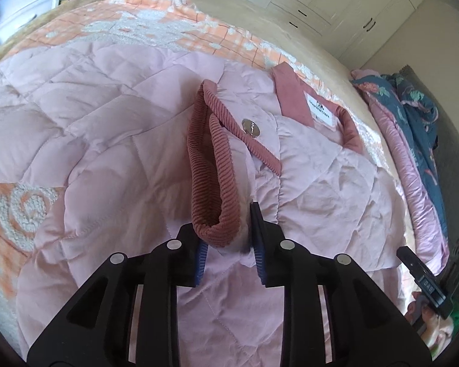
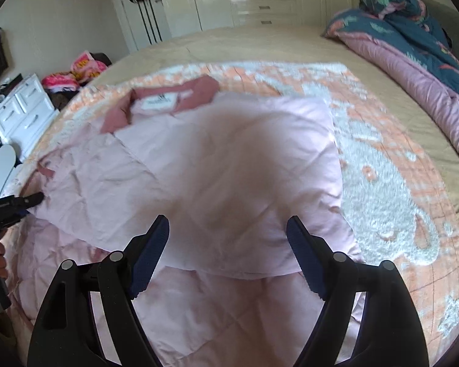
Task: Fold large clothes
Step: 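Grasp the ribbed cuff with the left gripper, flatten it, then release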
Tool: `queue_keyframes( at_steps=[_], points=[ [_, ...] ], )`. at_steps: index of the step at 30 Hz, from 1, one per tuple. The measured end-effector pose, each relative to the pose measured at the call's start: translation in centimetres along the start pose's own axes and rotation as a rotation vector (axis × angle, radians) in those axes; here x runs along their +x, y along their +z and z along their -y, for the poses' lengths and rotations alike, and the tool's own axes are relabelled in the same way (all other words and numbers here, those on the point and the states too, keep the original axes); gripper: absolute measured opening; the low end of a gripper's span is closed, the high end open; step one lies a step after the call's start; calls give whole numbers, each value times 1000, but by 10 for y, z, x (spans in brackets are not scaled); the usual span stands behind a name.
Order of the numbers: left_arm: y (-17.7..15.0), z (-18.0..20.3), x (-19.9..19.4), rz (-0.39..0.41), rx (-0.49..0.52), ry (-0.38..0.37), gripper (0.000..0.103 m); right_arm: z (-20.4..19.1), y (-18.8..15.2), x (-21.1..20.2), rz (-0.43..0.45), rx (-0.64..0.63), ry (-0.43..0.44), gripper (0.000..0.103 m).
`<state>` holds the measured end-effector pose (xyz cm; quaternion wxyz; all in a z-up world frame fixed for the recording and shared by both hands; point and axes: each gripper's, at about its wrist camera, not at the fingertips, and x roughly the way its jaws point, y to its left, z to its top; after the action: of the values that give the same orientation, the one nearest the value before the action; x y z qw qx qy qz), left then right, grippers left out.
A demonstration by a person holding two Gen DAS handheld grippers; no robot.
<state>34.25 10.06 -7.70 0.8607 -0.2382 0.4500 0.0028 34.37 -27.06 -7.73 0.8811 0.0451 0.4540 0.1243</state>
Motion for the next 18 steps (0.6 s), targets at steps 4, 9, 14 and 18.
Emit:
queue_keyframes(
  at_steps=[4, 9, 14, 18],
  points=[
    [0, 3, 6, -11, 16, 15, 30, 15, -6, 14, -42, 50, -11, 78],
    [-1, 10, -3, -4, 36, 41, 38, 23, -9, 16, -35, 95, 1, 79],
    [-3, 12, -20, 24, 28, 48, 59, 28, -6, 1, -1, 165, 49, 84],
    [-3, 13, -29, 28, 14, 55, 75, 25, -4, -11, 20, 174, 54, 96]
  ],
)
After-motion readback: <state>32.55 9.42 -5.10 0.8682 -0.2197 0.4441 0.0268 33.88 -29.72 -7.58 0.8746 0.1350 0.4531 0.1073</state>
